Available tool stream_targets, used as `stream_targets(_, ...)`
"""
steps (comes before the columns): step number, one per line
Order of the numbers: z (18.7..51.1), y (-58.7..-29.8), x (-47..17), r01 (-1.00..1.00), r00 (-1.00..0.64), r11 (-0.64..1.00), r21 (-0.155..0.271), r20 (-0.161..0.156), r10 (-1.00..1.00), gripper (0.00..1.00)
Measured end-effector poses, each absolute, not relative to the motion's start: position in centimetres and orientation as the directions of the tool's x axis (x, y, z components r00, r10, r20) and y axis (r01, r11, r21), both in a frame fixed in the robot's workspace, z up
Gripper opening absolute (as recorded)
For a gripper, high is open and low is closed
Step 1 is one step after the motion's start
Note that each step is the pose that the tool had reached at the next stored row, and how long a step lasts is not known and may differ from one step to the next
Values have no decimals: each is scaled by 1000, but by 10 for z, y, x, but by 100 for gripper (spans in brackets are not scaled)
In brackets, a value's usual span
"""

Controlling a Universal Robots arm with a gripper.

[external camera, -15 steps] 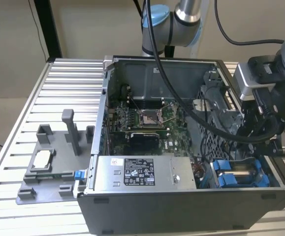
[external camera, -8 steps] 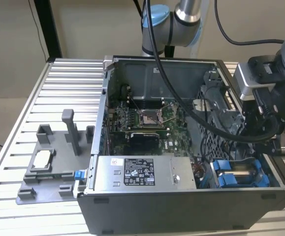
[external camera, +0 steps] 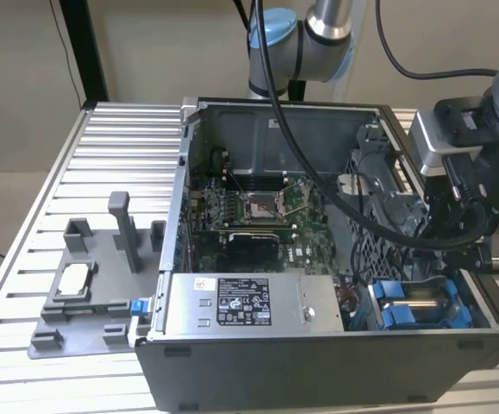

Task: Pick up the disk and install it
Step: 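Insert the first disk wire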

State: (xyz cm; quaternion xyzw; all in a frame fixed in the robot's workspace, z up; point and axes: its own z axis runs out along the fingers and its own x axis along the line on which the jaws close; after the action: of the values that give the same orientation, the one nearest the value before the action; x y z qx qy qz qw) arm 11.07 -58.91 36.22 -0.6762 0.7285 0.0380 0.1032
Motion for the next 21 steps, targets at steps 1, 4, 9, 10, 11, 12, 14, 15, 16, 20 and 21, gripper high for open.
stream_targets(1, 362, -589, 111, -993, -64, 83, -84, -202, -977, 0)
stream_targets(4, 363, -589, 111, -993, -65, 83, -83, -198, -978, 0)
stream_targets(9, 362, -591, 112, -994, -75, 88, -65, -180, -981, 0)
stream_targets(10, 362, -591, 112, -994, -76, 89, -64, -177, -981, 0)
stream_targets(11, 362, -592, 113, -994, -77, 89, -64, -176, -981, 0)
stream_targets(12, 362, -592, 113, -994, -77, 90, -64, -175, -982, 0)
stream_targets(14, 361, -593, 114, -994, -79, 91, -64, -172, -982, 0)
stream_targets(15, 360, -593, 114, -994, -80, 92, -64, -171, -982, 0)
stream_targets(16, 360, -594, 115, -994, -81, 93, -64, -171, -982, 0)
stream_targets(20, 357, -596, 116, -993, -84, 96, -64, -171, -982, 0)
stream_targets(21, 357, -596, 117, -993, -85, 98, -64, -171, -982, 0)
